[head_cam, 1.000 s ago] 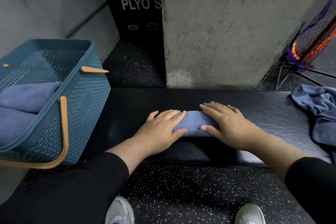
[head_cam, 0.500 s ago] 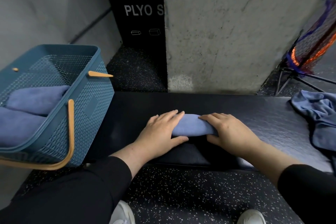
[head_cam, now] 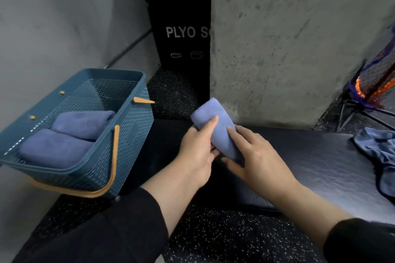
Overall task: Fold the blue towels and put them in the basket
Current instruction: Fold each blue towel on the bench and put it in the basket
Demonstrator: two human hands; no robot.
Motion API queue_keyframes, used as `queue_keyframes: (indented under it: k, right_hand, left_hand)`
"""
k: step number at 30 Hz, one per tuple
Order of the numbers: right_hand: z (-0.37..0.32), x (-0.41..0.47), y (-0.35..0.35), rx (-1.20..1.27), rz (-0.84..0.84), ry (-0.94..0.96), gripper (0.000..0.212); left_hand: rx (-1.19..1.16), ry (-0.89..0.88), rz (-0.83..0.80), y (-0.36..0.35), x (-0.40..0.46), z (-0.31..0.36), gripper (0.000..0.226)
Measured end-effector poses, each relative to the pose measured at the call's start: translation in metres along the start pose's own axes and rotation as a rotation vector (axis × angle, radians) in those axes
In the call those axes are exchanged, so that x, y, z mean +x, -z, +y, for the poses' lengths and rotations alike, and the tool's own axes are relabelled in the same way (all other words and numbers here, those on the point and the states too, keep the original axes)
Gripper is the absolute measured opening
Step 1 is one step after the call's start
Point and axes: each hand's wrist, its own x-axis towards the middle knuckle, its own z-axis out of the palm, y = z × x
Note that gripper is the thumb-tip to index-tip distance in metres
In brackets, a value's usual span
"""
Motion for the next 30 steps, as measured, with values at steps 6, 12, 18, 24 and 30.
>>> queue_keyframes:
  k: [6,12,18,24,30]
  right_hand:
    - [-0.046,0.026,0.043,0.767,-0.063,-0.357,0.053]
    - [-0.084,0.052,0.072,1.031,-0.249,-0.415,0.060]
    - [-0.138,0.087,0.104,0.897,-0.384,-0.243,0.019]
    - [-0.188,0.173,0.116,0.582,-0.300,-0.067,0.017]
    - [-0.230,0.280,0.070,0.169,-0.361,0.069,0.022]
  left_hand:
    - [-0.027,-0.009,0.013,0.027,-0.013,0.049,0.035]
    - [0.104,-0.281,0.089,0.040,-0.047,0.081,0.028]
    - [0.471,-0.569,0.213,0.076,-0.078,0.128,0.031]
    - [0.809,-0.902,0.559,0.167,-0.074,0.179,0.025]
    - [1.168,-0.877,0.792,0.259,-0.043,0.188,0.028]
